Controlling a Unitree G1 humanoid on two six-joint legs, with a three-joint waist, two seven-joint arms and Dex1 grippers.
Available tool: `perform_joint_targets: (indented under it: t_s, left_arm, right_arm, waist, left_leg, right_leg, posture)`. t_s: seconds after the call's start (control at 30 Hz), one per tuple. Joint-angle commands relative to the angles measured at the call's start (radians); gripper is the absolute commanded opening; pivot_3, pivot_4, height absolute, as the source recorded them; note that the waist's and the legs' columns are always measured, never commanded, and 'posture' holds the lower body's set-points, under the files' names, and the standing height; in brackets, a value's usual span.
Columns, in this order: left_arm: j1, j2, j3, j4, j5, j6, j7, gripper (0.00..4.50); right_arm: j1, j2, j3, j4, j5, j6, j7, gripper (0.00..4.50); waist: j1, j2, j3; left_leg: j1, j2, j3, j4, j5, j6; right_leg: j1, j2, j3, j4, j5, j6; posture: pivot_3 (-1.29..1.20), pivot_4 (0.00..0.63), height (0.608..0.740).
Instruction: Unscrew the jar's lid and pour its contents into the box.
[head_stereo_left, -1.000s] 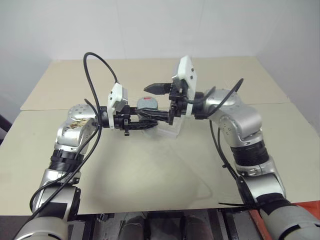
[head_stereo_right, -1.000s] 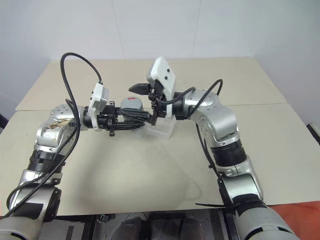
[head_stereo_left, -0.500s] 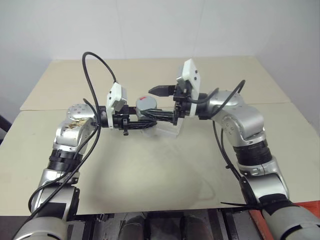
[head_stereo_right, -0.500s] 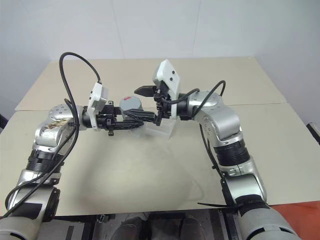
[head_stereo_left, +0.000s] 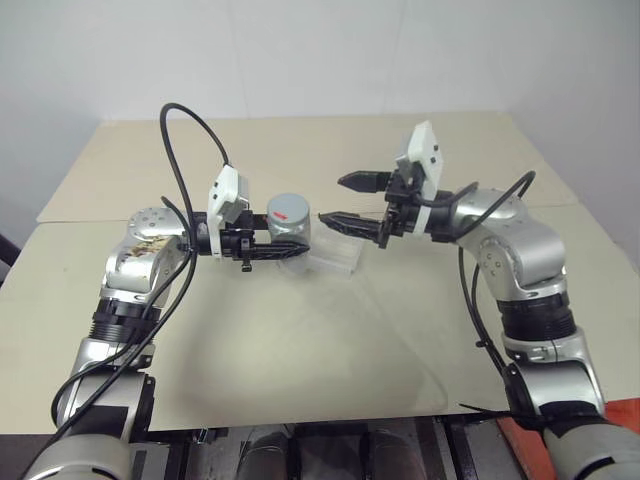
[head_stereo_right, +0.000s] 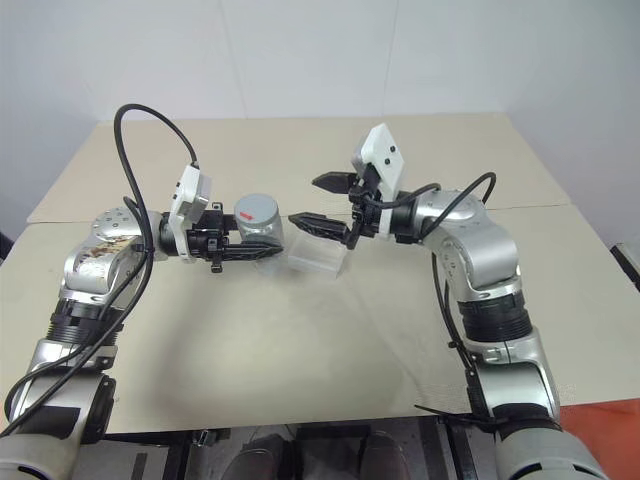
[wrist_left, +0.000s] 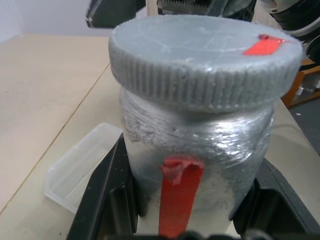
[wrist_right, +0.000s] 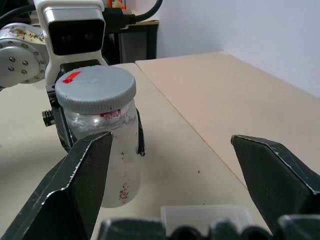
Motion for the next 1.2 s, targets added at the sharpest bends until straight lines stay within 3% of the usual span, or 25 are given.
perform_joint_targets:
  t_s: [0.03,0.57,1.0,1.1,1.2]
  left_arm:
    - [-0.024,-0.009,0.005,-0.003,0.002,-0.028,0.001,1.93]
    - [-0.024,-0.026,-0.008,0.001,0.03,-0.061,0.005,1.93]
    - [-0.019,-0.023,-0.007,-0.004,0.034,-0.06,0.002,1.93]
    - [-0.018,-0.023,-0.008,-0.005,0.034,-0.06,0.001,1.93]
    - [-0.018,-0.022,-0.008,-0.004,0.034,-0.06,-0.001,1.93]
  right_arm:
    - [-0.012,0.002,-0.022,-0.099,0.062,0.022,0.015,4.45]
    - [-0.103,0.081,0.099,-0.068,0.007,0.066,-0.027,4.45]
    - [-0.121,0.113,0.098,-0.033,-0.018,0.068,-0.031,4.45]
    - [-0.122,0.117,0.09,-0.037,-0.019,0.063,-0.041,3.93]
    - [-0.124,0.117,0.087,-0.039,-0.014,0.067,-0.038,2.93]
  waist:
    - [0.0,0.0,0.0]
    - [0.002,0.0,0.0]
    - [0.001,0.0,0.0]
    - [0.001,0.0,0.0]
    - [0.001,0.0,0.0]
  left_leg:
    - [0.0,0.0,0.0,0.0,0.0,0.0]
    - [0.0,0.0,0.0,0.0,0.0,0.0]
    - [0.0,0.0,0.0,0.0,0.0,0.0]
    - [0.0,0.0,0.0,0.0,0.0,0.0]
    - [0.0,0.0,0.0,0.0,0.0,0.0]
  right_leg:
    - [0.0,0.0,0.0,0.0,0.0,0.0]
    - [0.0,0.0,0.0,0.0,0.0,0.0]
    - [0.0,0.0,0.0,0.0,0.0,0.0]
    - [0.0,0.0,0.0,0.0,0.0,0.0]
    - [0.0,0.0,0.0,0.0,0.0,0.0]
  posture:
    - [0.0,0.15,0.74]
    - [0.0,0.15,0.74]
    - [0.0,0.15,0.74]
    - [0.0,0.15,0.74]
    - [0.0,0.15,0.74]
